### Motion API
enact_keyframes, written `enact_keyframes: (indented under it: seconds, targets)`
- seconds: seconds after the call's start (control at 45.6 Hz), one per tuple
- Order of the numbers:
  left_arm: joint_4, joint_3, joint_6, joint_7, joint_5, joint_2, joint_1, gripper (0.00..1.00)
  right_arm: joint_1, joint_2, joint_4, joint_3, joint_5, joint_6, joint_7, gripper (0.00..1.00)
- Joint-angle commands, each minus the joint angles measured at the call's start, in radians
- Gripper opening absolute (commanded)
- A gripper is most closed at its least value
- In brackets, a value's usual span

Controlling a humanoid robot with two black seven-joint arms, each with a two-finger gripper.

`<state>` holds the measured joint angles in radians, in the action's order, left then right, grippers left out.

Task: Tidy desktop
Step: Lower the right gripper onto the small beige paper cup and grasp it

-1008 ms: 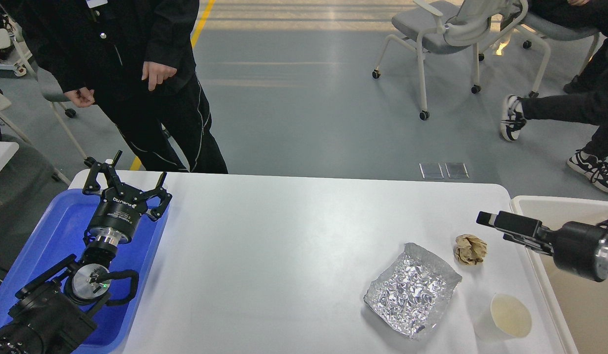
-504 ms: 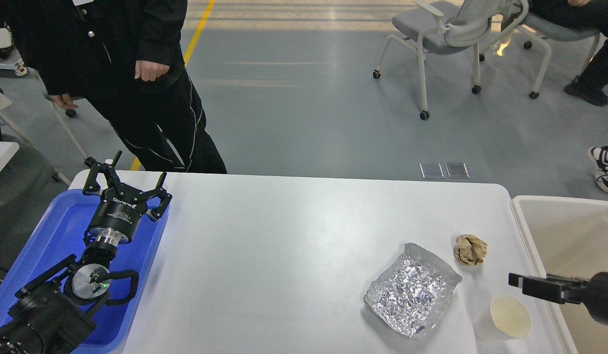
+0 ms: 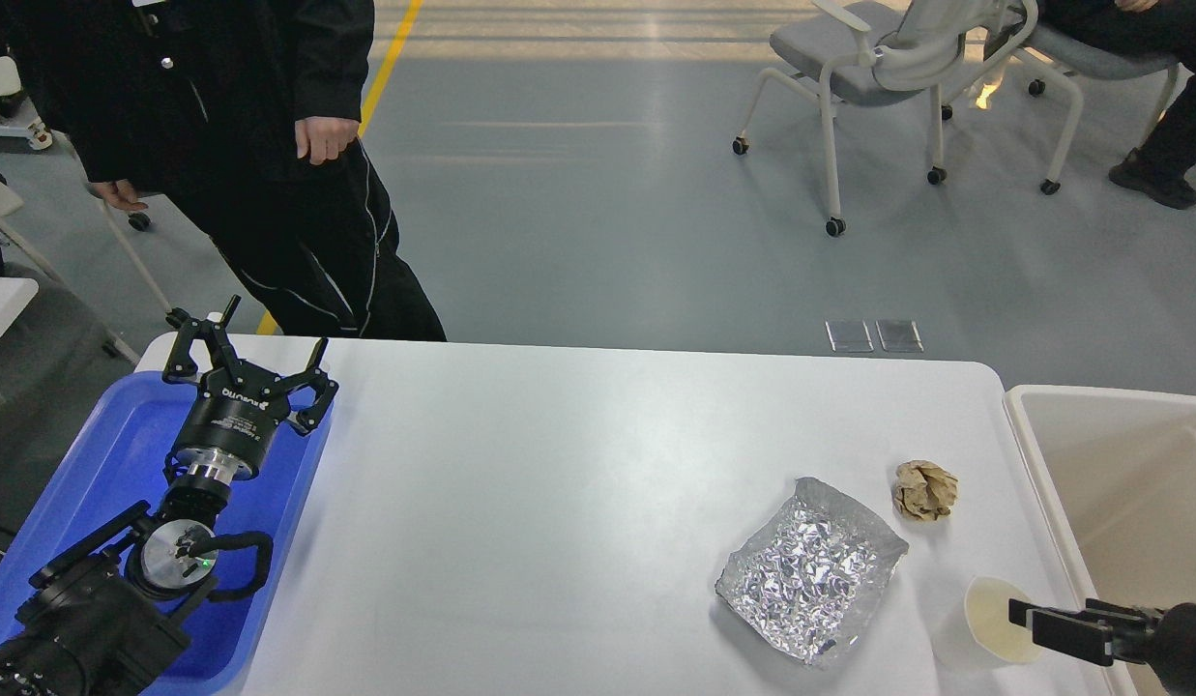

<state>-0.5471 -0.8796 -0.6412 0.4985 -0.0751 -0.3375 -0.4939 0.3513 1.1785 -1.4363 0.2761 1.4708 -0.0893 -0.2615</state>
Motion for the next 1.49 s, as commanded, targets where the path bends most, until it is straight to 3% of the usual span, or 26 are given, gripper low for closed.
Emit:
enact_keyframes:
  seconds: [0.0, 0.438, 0.614, 1.184, 1.25, 1.337, 1.469]
  targets:
    - [0.001, -0.001, 0.0, 0.0, 0.0, 0.0, 0.0, 1.0, -0.021, -0.029, 0.03, -0.009, 0.0, -0.032, 0.001, 1.0]
    - [0.001, 0.001, 0.0, 0.0, 0.0, 0.0, 0.0, 1.0, -0.018, -0.125, 0.158, -0.006, 0.003, -0.055, 0.001, 0.99]
    - [0.001, -0.001, 0.0, 0.0, 0.0, 0.0, 0.0, 1.0, -0.009, -0.134, 0.18, -0.008, 0.003, -0.058, 0.001, 0.93]
    - [-0.001, 0.001, 0.0, 0.0, 0.0, 0.0, 0.0, 1.0, -0.011, -0.141, 0.122, -0.009, -0.003, -0.055, -0.001, 0.45]
    - [-0.001, 0.001, 0.0, 0.0, 0.001, 0.0, 0.0, 1.0, -0.009, -0.14, 0.122, -0.009, -0.003, -0.055, -0.001, 0.27]
    - [-0.001, 0.001, 0.0, 0.0, 0.0, 0.0, 0.0, 1.0, -0.006, -0.131, 0.122, -0.009, -0.003, -0.055, -0.001, 0.11]
    - [0.001, 0.001, 0.0, 0.0, 0.0, 0.0, 0.0, 1.0, 0.003, -0.114, 0.114, -0.008, -0.004, -0.047, -0.001, 0.0]
